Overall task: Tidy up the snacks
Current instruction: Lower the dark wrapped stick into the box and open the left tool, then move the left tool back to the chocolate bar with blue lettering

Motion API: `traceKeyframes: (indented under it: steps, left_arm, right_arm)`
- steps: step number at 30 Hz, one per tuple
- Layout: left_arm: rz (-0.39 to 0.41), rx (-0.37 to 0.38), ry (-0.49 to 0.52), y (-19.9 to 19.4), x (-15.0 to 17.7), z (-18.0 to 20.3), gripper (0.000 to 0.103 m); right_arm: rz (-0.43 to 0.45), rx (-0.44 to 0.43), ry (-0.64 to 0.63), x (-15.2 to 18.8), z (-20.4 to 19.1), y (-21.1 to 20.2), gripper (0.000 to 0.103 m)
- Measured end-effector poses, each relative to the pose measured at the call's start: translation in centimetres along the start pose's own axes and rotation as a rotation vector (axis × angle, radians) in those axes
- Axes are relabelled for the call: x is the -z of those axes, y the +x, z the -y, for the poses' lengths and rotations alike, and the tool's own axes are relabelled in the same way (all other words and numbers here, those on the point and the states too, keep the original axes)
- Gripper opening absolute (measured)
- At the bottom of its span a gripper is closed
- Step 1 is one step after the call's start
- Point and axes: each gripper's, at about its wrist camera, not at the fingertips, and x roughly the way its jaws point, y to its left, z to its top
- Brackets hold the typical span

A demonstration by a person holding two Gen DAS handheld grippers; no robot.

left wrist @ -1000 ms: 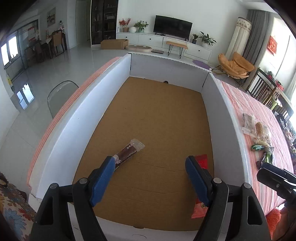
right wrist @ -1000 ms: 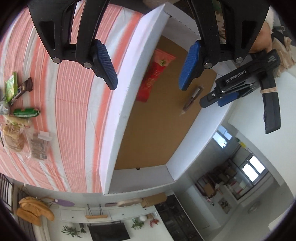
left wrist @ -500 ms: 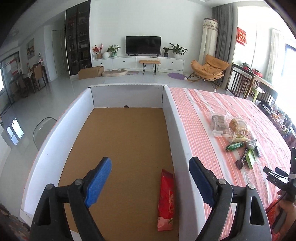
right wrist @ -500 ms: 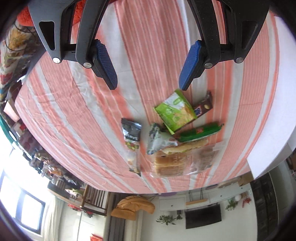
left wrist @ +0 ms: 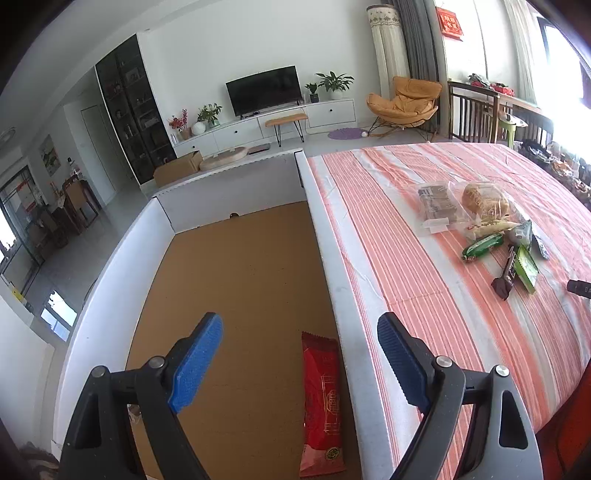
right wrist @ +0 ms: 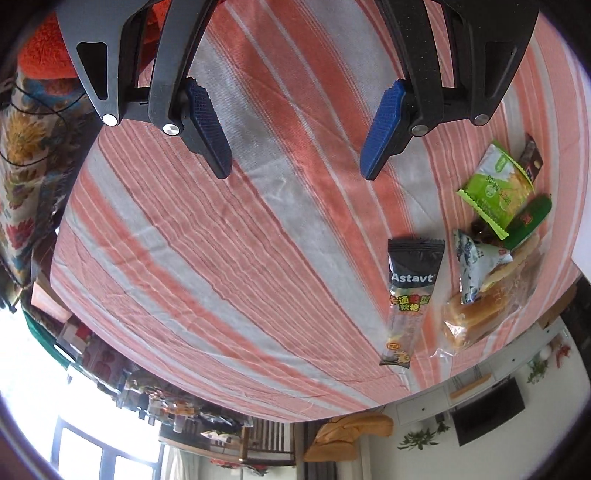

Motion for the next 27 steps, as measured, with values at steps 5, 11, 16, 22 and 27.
traceKeyframes:
  steps: [5, 11, 16, 22, 27]
  left_arm:
    - [-0.022, 0.028, -0.008, 0.1, 0.5, 0.5, 0.085]
    - [0.074, -0.076, 0.015, -1.8, -0.1, 1.5, 0.085]
    - [0.307, -0.088, 0.032, -6.9, -1.7, 3.4, 0.096]
    - [0.337, 0.149, 0.132, -10.2, -2.6, 9.5, 0.103]
    - [0.042, 0.457, 0.133, -6.3, -2.1, 15.1, 0.103]
  right_arm:
    - [-0.009, -0.010, 0.027, 0.6, 0.1, 0.0, 0.076]
    - [-0.015, -0.009, 0.014, 0.7, -0.1, -0.2, 0.080]
    - [-0.016, -0.008, 0.011, 0.8, -0.2, -0.2, 0.082]
    - [-0.017, -0.002, 0.004, 0.9, -0.4, -0.3, 0.084]
    - [-0.016, -0.004, 0.004, 0.9, -0.3, -0.3, 0.085]
